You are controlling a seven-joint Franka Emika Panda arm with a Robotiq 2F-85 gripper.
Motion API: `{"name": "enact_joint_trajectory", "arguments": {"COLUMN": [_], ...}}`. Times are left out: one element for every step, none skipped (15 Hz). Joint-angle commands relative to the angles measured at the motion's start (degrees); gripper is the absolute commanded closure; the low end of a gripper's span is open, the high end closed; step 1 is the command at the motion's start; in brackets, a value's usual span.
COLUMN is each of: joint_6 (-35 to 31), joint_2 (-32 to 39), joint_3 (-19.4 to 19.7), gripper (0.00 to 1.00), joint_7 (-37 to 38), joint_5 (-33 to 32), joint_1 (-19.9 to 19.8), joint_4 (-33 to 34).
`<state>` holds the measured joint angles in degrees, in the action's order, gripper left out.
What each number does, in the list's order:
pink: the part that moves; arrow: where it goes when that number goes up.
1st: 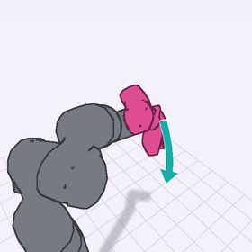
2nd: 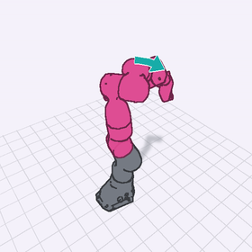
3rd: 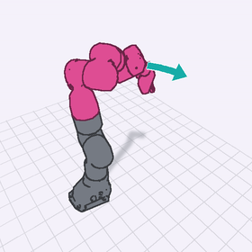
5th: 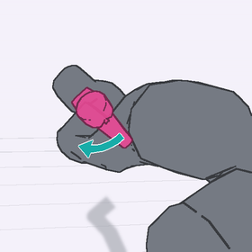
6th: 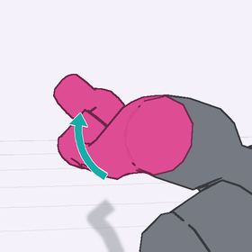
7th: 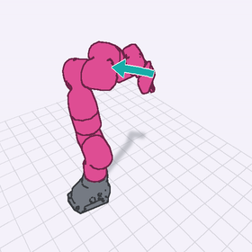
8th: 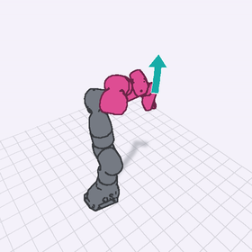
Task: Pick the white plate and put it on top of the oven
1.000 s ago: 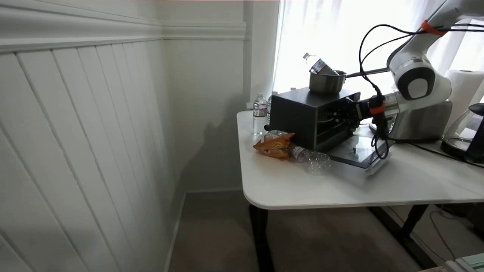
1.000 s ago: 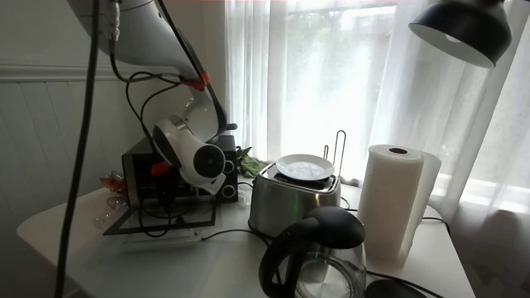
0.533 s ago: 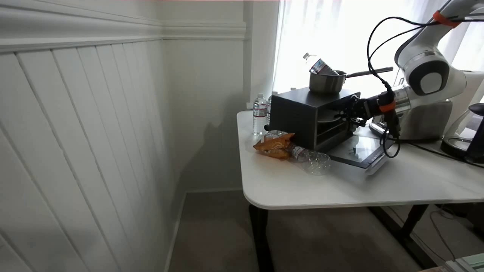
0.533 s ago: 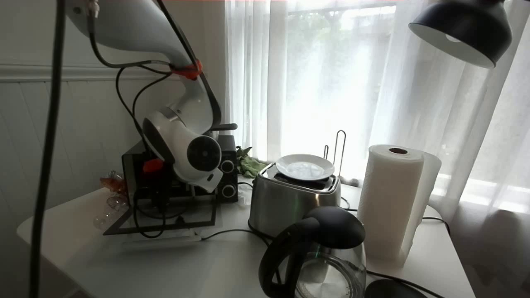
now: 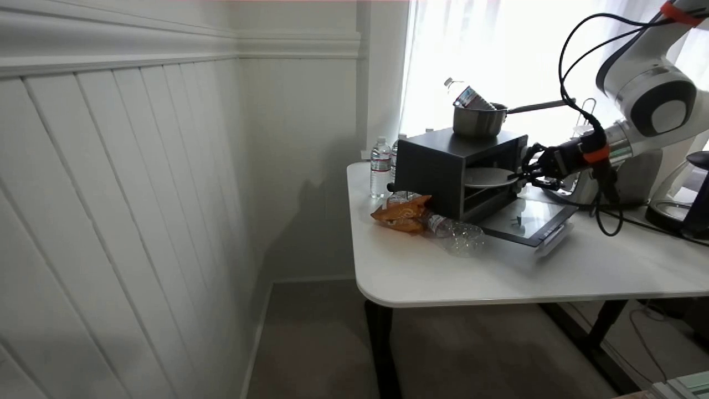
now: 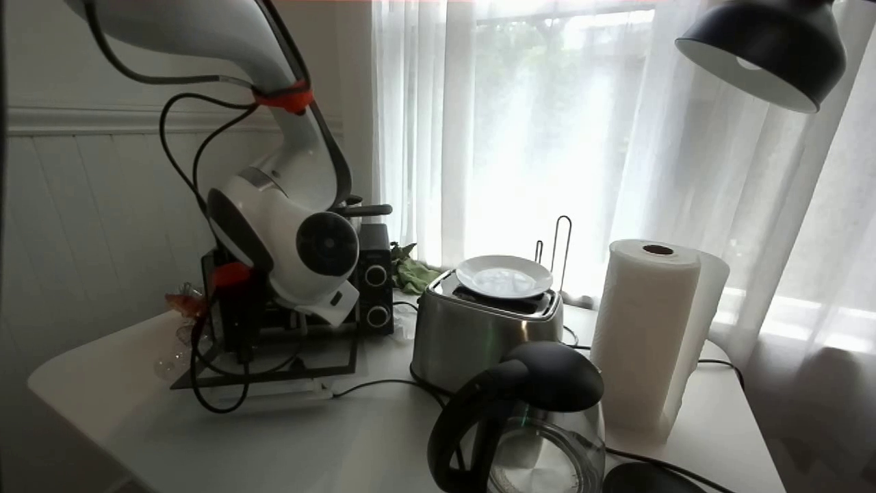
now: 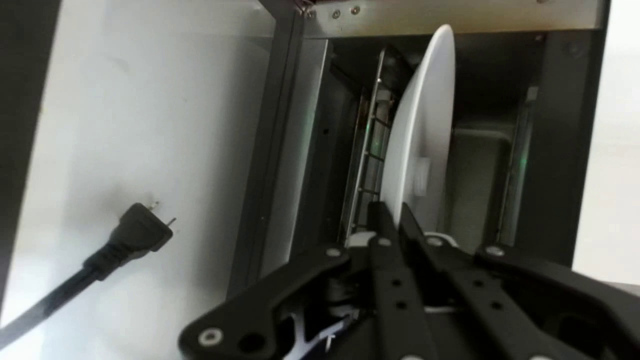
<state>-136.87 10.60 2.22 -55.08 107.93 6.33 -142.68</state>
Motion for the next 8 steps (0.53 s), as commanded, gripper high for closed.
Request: {"name": "enact_joint_trajectory", "arguments": {"joint_6": [1.60,2.15,2.98,4.11,5.06,6.32,7.81,9.64], "joint_2": [-7.24,-8.34,-9.49,-10.63,-11.60,-12.64,-13.88,-14.98], "joint_3": [0.12,0.35,0.68,1.03,1.34,1.72,2.15,2.58], "gripper": [0.98,0.98,0.98,0.98,0.98,0.98,0.98,0.98], "joint_7": [2.50,2.01,1.38,0.93,0.66,0.63,0.57,0.69], "joint_5": [-4.21,-4.87,-5.70,-7.07,-8.99,-11.09,-13.57,-15.92], "joint_1": [-2.21,-2.91,-3.77,-4.65,-5.48,-6.36,-7.30,-8.19], "joint_4": [-6.63,-7.85,-9.20,-10.52,-11.67,-12.67,-13.77,-14.61]}}
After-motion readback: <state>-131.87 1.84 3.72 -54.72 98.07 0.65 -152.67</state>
